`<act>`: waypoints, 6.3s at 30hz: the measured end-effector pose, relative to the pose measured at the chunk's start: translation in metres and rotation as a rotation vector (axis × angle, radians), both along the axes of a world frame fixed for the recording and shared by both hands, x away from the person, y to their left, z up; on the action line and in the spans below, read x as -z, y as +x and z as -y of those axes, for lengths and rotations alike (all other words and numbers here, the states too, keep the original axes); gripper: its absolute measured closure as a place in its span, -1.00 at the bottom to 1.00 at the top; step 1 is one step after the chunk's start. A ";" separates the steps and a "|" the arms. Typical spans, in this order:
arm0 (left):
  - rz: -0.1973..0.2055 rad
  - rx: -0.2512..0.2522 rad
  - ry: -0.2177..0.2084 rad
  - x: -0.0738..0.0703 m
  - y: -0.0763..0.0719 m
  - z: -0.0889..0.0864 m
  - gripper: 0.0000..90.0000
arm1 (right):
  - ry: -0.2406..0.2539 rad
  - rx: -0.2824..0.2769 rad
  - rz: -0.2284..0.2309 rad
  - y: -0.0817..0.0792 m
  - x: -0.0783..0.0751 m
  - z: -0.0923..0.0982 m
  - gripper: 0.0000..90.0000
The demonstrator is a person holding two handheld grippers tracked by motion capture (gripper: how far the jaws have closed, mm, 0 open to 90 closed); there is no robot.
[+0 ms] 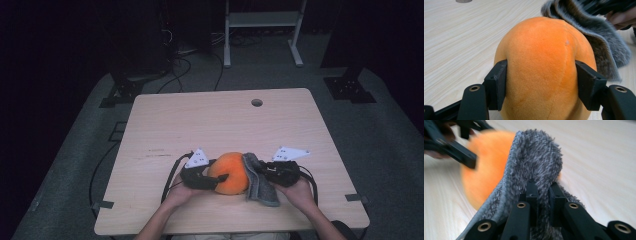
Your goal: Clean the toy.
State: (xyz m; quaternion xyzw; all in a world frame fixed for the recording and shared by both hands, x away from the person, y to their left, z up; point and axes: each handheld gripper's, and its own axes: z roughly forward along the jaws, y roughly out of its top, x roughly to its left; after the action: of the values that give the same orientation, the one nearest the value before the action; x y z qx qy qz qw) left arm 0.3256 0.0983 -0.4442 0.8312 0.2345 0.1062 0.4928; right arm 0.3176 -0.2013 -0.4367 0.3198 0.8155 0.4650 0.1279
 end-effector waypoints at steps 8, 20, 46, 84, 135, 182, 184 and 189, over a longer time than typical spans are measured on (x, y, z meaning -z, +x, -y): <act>0.172 0.050 0.116 -0.006 -0.016 0.018 -0.23 | 0.076 -0.068 0.083 -0.005 -0.022 -0.018 0.79; 0.268 0.099 0.161 -0.006 -0.028 0.025 -0.23 | 0.135 -0.062 0.033 0.003 -0.023 -0.008 0.78; 0.194 0.059 0.129 -0.010 -0.025 0.028 -0.32 | 0.045 -0.075 0.028 0.002 -0.025 -0.010 0.78; -0.061 -0.006 -0.144 -0.025 -0.006 0.010 -0.08 | 0.094 -0.097 0.101 -0.017 -0.039 0.000 0.78; 0.222 0.089 0.099 -0.011 -0.033 0.021 -0.12 | 0.009 -0.177 0.142 -0.020 -0.051 -0.045 0.79; 0.081 0.090 0.013 -0.007 -0.014 0.007 -0.15 | 0.111 -0.148 0.099 -0.014 -0.044 -0.023 0.79; 0.074 0.089 0.002 -0.007 -0.014 0.007 -0.19 | 0.085 -0.150 0.118 -0.013 -0.047 -0.031 0.79; 0.010 0.084 -0.057 -0.004 -0.002 -0.004 -0.74 | 0.101 -0.105 0.070 -0.003 -0.037 -0.013 0.79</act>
State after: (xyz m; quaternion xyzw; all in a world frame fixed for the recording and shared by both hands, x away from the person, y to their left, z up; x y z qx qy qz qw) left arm 0.3235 0.1019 -0.4399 0.8255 0.1999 0.0830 0.5213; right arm 0.3143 -0.1883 -0.4000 0.2664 0.8017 0.5225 0.1154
